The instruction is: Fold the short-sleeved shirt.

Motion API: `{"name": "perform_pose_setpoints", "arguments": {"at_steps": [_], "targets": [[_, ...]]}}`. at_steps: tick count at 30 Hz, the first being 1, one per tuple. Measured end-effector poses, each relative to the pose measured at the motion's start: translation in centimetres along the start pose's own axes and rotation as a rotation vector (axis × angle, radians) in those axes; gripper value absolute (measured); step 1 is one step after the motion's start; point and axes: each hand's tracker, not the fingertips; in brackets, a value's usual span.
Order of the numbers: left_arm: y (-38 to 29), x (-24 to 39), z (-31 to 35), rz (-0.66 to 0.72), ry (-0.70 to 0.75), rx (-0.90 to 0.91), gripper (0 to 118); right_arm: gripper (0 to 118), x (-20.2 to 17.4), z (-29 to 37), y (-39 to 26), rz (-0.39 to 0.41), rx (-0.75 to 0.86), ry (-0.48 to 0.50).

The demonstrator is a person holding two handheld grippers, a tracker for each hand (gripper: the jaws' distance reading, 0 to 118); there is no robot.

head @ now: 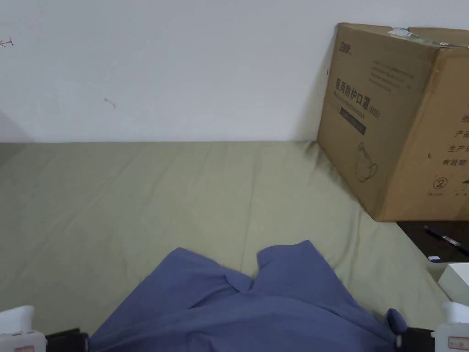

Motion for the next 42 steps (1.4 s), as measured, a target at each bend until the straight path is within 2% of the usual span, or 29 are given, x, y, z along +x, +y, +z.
{"name": "perform_pose_setpoints", "arguments": {"at_steps": [1,2,3,6,10,11,12,13,14,15,17,19,22,23,25,27,28,30,31,32,33,36,38,40,42], "targets": [[0.2,0.1,1.0,0.009,-0.011,0.019,114,118,-0.3,0.7,0.1,0.008,0.003,0.011],[0.4,0.2,2.7,0.018,-0.038,0.093,114,110,-0.7,1.8,0.1,0.023,0.025,0.024],[1.0,-0.6,4.0,-0.004,-0.056,0.106,114,109,-1.2,3.5,0.2,0.039,0.126,0.051],[1.2,-0.6,8.2,-0.067,-0.073,0.211,114,115,-3.4,7.6,-0.1,0.110,0.181,0.122],[-0.4,0.8,13.5,-0.138,-0.083,0.333,113,111,-6.9,13.8,-2.5,0.160,0.323,0.245],[-1.1,0.4,14.1,-0.142,-0.106,0.353,109,97,-7.6,15.1,-3.4,0.167,0.373,0.295],[-1.9,0.4,14.9,-0.132,-0.104,0.395,97,67,-8.3,16.1,-4.2,0.175,0.409,0.330],[-2.6,0.4,15.4,-0.128,-0.096,0.394,55,26,-9.1,16.6,-4.9,0.187,0.423,0.322],[-3.3,0.4,15.7,-0.122,-0.081,0.393,10,0,-10.0,17.0,-5.6,0.200,0.414,0.291],[-4.3,2.1,16.8,-0.155,-0.028,0.427,0,0,-10.6,17.6,-5.8,0.199,0.434,0.290],[-5.5,2.9,17.8,-0.135,-0.062,0.434,0,0,-10.8,17.4,-5.9,0.173,0.424,0.394],[-5.5,2.1,17.4,-0.091,-0.085,0.408,0,0,-11.4,17.2,-5.1,0.186,0.426,0.373],[-5.4,1.7,16.9,-0.076,-0.071,0.421,0,0,-11.6,15.0,-1.3,0.245,0.397,0.326],[-5.4,1.5,16.7,-0.056,-0.087,0.423,0,0,-11.7,13.6,0.9,0.274,0.356,0.309],[-5.2,1.2,16.1,-0.024,-0.094,0.415,0,0,-11.8,10.1,5.3,0.282,0.265,0.280],[-5.0,1.0,15.3,-0.021,-0.084,0.411,0,0,-11.8,6.0,9.4,0.260,0.131,0.293],[-4.8,0.9,14.9,-0.024,-0.071,0.408,0,6,-11.9,3.5,11.3,0.249,0.048,0.292],[-4.4,0.6,13.7,-0.046,-0.030,0.388,0,106,-11.4,-1.3,14.1,0.180,-0.069,0.263],[-4.5,0.4,13.0,-0.052,-0.018,0.384,0,116,-11.1,-4.1,15.1,0.147,-0.172,0.241],[-4.3,0.3,12.6,-0.052,-0.012,0.380,0,105,-11.1,-5.8,14.9,0.136,-0.259,0.205],[-4.1,0.0,12.1,-0.049,-0.008,0.372,0,102,-10.5,-7.3,14.6,0.083,-0.207,0.184],[-4.0,-0.5,10.4,-0.043,0.016,0.344,0,105,-8.8,-11.4,14.4,0.078,-0.273,0.071],[-3.8,-0.9,9.3,-0.042,0.038,0.324,0,104,-7.8,-13.7,13.6,0.100,-0.366,0.045],[-3.7,-1.3,8.4,-0.021,0.042,0.309,0,102,-8.0,-14.8,12.8,0.148,-0.390,0.024],[-3.7,-1.8,7.7,0.003,0.034,0.288,0,90,-8.3,-15.1,11.9,0.188,-0.382,0.007]]}}
